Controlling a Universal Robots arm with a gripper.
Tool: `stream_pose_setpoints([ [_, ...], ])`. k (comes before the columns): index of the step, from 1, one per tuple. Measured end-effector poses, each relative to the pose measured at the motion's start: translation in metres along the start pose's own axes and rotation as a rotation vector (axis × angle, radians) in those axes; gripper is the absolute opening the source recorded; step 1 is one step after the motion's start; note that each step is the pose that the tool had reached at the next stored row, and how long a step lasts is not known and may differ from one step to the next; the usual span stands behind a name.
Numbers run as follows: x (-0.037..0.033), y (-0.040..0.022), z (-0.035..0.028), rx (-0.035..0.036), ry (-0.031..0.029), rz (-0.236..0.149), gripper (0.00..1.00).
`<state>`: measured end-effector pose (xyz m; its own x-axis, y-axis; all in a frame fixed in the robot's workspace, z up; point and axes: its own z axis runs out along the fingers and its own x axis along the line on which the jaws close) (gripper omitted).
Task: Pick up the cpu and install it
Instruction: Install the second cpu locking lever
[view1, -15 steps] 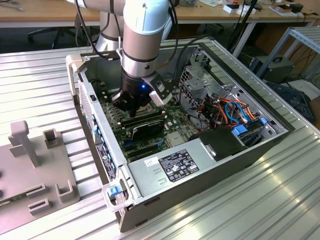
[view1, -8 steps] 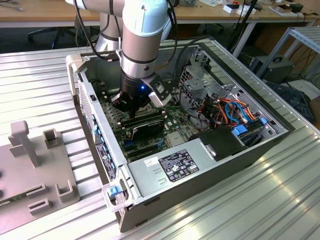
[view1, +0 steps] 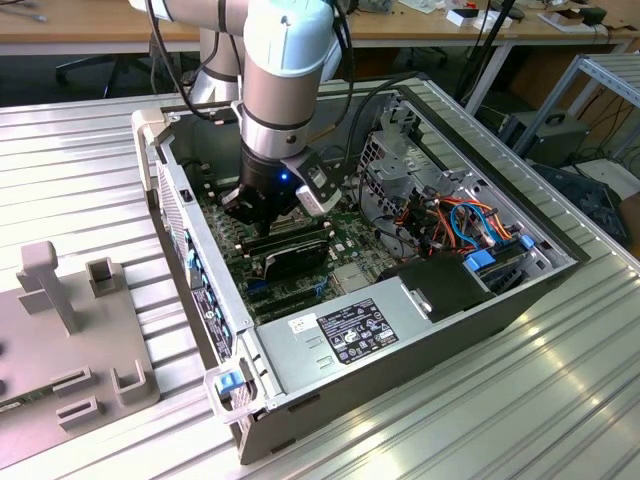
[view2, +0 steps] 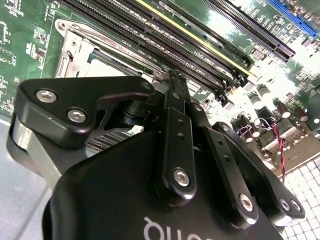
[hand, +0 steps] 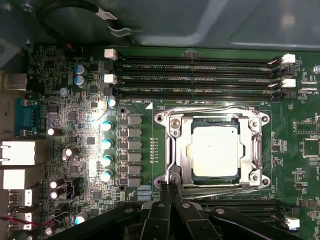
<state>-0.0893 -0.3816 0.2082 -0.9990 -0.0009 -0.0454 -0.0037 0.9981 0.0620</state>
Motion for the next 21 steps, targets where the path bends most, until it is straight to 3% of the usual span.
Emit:
stream_pose_setpoints([
  [21, 0.0037, 0.0026, 0.0034, -0.0012, -0.0053, 0.0, 0.11],
])
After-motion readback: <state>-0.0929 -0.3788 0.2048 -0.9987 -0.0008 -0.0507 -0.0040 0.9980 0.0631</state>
